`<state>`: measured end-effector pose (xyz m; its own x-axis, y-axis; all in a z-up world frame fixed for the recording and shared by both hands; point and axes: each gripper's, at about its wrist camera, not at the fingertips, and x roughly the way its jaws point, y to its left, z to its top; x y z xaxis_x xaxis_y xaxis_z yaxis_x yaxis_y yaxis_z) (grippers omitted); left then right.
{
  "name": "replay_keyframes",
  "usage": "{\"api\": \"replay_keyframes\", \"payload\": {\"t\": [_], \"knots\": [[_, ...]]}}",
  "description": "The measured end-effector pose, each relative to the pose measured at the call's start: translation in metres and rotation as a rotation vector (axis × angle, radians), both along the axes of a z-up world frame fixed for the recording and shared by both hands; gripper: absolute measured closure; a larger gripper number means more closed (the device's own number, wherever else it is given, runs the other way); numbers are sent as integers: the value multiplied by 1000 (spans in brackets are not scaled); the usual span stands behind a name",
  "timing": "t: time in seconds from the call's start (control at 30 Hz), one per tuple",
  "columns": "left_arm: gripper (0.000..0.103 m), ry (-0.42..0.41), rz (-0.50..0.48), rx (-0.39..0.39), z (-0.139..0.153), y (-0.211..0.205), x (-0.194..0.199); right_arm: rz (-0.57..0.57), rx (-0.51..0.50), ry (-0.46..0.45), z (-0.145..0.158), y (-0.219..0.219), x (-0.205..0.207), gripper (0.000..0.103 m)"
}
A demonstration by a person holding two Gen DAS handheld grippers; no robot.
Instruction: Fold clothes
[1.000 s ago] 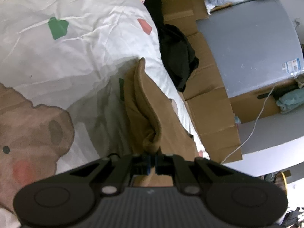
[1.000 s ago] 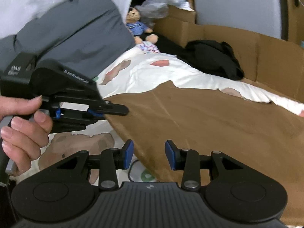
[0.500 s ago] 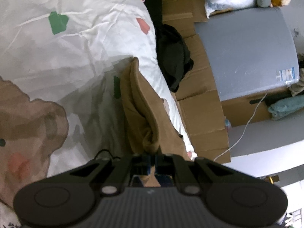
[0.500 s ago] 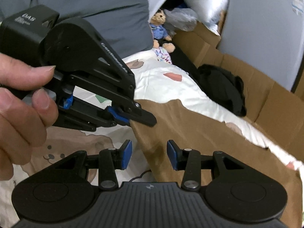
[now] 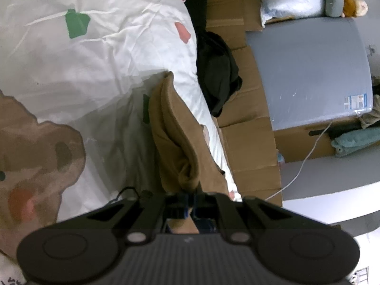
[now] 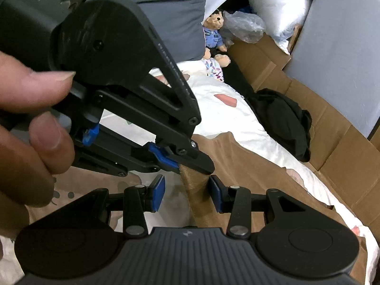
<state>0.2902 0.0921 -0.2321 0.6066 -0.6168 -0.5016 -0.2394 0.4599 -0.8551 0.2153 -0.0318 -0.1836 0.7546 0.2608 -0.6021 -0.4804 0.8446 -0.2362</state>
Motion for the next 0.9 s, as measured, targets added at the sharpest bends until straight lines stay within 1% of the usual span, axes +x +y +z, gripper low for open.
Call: {"api": "replay_keyframes", "payload": {"t": [0.2,0.33,0.4,0.43,0.47,0.53,0.6,0.63,0.67,0.7,0.77,0.83,0.9], "knots": [[100,0,0,-16,-1,1,2,-4,-21,2,-2,4,4,58],[100,-3,-6,-21,-1,0,3,-13,-30,13,-5,2,11,61],[100,-1,-6,-18,-1,-1,3,-16,-38,14,-5,3,13,73],[100,2,-6,-12,-1,-1,3,-19,-47,16,-6,3,14,84],[100,6,-7,-4,-1,0,3,-22,-51,19,-7,2,15,93],[99,8,-10,-9,-1,2,4,-27,-44,29,-6,0,17,95],[90,12,-8,-16,-1,5,4,-26,-34,38,-5,-2,18,98],[84,22,-1,-1,0,7,5,-24,-33,40,-5,-3,18,99],[71,32,6,20,0,10,7,-24,-27,46,-5,-4,19,99],[60,38,14,36,0,13,7,-25,-16,56,-5,-5,19,99],[58,52,37,71,-2,23,11,-28,2,62,-4,-8,19,99],[56,63,39,85,-6,29,15,-31,21,67,-2,-12,21,99],[49,72,27,104,-9,31,22,-34,35,72,-1,-16,24,99]]}}
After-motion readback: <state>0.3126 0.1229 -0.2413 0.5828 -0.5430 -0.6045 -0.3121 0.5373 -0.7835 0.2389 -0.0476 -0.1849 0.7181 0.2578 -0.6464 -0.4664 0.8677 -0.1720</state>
